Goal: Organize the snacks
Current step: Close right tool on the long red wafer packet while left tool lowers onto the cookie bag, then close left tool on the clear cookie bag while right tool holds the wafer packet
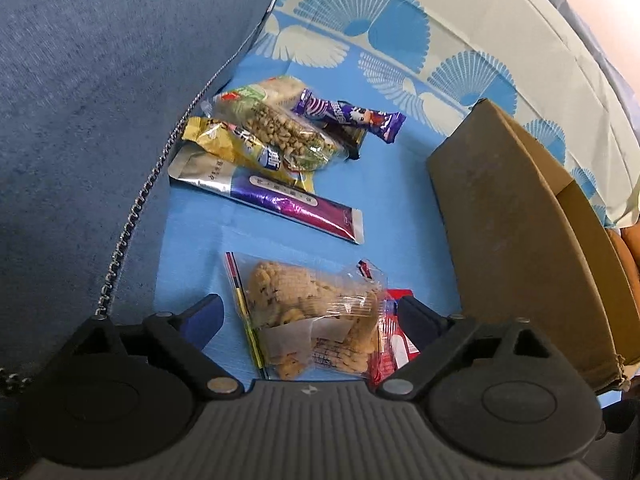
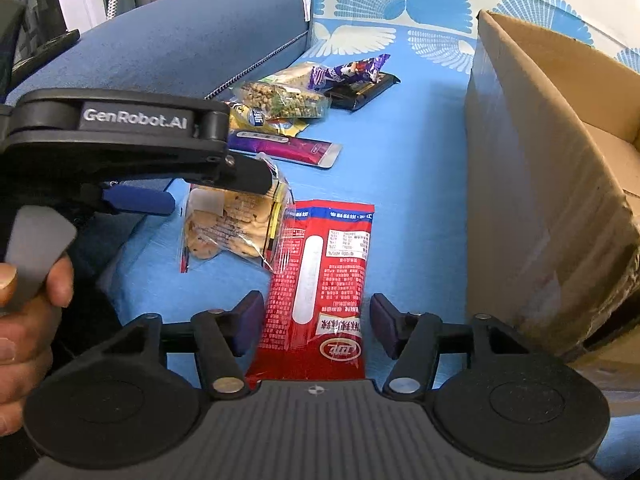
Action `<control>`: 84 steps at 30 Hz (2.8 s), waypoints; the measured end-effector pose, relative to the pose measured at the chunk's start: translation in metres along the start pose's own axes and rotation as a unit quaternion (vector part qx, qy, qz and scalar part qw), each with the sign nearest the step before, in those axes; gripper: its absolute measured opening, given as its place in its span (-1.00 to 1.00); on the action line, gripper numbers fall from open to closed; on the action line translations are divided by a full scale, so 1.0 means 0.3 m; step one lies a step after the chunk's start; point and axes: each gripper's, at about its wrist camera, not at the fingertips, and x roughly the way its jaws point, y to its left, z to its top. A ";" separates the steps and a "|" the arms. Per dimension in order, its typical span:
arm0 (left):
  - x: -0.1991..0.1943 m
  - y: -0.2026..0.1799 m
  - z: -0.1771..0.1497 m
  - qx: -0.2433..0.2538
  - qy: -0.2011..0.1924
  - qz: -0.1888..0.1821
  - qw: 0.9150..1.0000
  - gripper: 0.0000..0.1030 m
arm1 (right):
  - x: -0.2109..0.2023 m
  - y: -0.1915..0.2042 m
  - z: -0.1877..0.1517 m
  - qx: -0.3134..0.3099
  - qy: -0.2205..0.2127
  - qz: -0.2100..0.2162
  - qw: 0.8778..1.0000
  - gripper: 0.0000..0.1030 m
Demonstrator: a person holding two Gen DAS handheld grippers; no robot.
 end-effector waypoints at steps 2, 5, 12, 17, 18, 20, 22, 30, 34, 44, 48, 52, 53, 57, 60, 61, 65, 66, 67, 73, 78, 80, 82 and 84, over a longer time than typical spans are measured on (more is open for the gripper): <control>0.010 -0.004 -0.001 0.002 0.006 0.000 1.000 0.86 | 0.001 -0.003 0.001 0.000 -0.001 0.000 1.000 0.18; 0.022 -0.010 -0.001 0.003 0.010 0.002 1.000 0.86 | 0.005 0.000 0.002 -0.003 -0.003 -0.001 1.000 0.18; 0.041 -0.023 -0.002 0.011 0.012 0.005 1.000 0.86 | 0.007 0.007 0.001 -0.012 -0.007 -0.009 1.000 0.05; 0.043 -0.043 -0.006 0.029 0.006 0.016 0.999 0.81 | 0.000 0.009 0.001 -0.019 -0.015 -0.017 1.000 -0.06; 0.039 -0.047 -0.008 0.032 0.001 0.018 0.999 0.66 | -0.003 0.011 0.001 -0.021 -0.018 -0.021 0.999 -0.07; 0.032 -0.051 -0.011 0.038 -0.004 0.017 0.999 0.57 | -0.010 0.015 0.003 -0.024 -0.024 -0.027 0.999 -0.07; 0.013 -0.059 -0.013 0.045 -0.019 0.018 0.999 0.44 | -0.017 0.017 0.005 -0.023 -0.027 -0.029 0.999 -0.07; -0.056 -0.041 -0.013 0.032 -0.052 0.026 0.998 0.39 | -0.023 0.020 0.002 -0.026 -0.024 -0.032 0.999 -0.07; -0.042 -0.023 -0.006 0.015 -0.035 0.034 0.999 0.41 | -0.008 0.018 -0.001 -0.027 -0.013 -0.033 0.999 -0.07; -0.003 -0.019 -0.011 0.015 -0.009 0.043 0.999 0.64 | 0.010 0.020 -0.003 -0.031 -0.005 -0.033 0.999 -0.02; -0.003 -0.015 -0.009 0.010 -0.009 0.040 0.999 0.65 | 0.014 0.020 -0.003 -0.031 -0.005 -0.032 0.999 -0.01; 0.002 -0.018 -0.009 0.010 -0.006 0.040 0.999 0.65 | 0.012 0.021 -0.005 -0.032 -0.006 -0.033 0.999 -0.01; 0.005 -0.019 -0.008 0.011 -0.006 0.040 0.999 0.65 | 0.012 0.021 -0.006 -0.033 -0.007 -0.033 0.999 -0.01; 0.010 -0.022 -0.008 0.013 -0.004 0.039 0.999 0.65 | 0.010 0.023 -0.010 -0.037 -0.009 -0.033 0.999 0.00; 0.013 -0.023 -0.007 0.014 -0.004 0.040 0.999 0.65 | 0.006 0.029 -0.013 -0.041 -0.012 -0.037 0.998 -0.03; 0.014 -0.023 -0.006 0.014 -0.003 0.039 0.999 0.65 | 0.005 0.030 -0.014 -0.041 -0.012 -0.037 0.998 -0.03; 0.019 -0.024 -0.005 0.014 -0.004 0.037 0.999 0.65 | 0.000 0.034 -0.019 -0.046 -0.015 -0.039 0.998 -0.05; 0.021 -0.024 -0.005 0.014 -0.003 0.037 0.999 0.65 | -0.002 0.035 -0.021 -0.048 -0.016 -0.040 0.998 -0.05; 0.023 -0.024 -0.005 0.014 -0.003 0.037 0.999 0.65 | -0.003 0.037 -0.021 -0.049 -0.017 -0.041 0.998 -0.06; 0.032 -0.039 -0.007 0.026 -0.004 0.029 0.999 0.51 | -0.011 0.047 -0.032 -0.065 -0.025 -0.051 0.996 -0.07; 0.010 -0.044 -0.009 0.036 -0.019 0.019 0.999 0.27 | -0.018 0.059 -0.034 -0.073 -0.033 -0.063 0.995 -0.08; -0.005 -0.038 -0.008 0.033 -0.027 0.013 0.999 0.25 | -0.024 0.060 -0.027 -0.071 -0.036 -0.066 0.995 -0.09; -0.020 -0.031 -0.006 0.029 -0.034 0.006 0.999 0.16 | -0.034 0.060 -0.016 -0.068 -0.041 -0.068 0.995 -0.09; -0.031 -0.025 -0.005 0.025 -0.038 -0.001 0.999 0.02 | -0.047 0.061 -0.009 -0.068 -0.047 -0.069 0.994 -0.09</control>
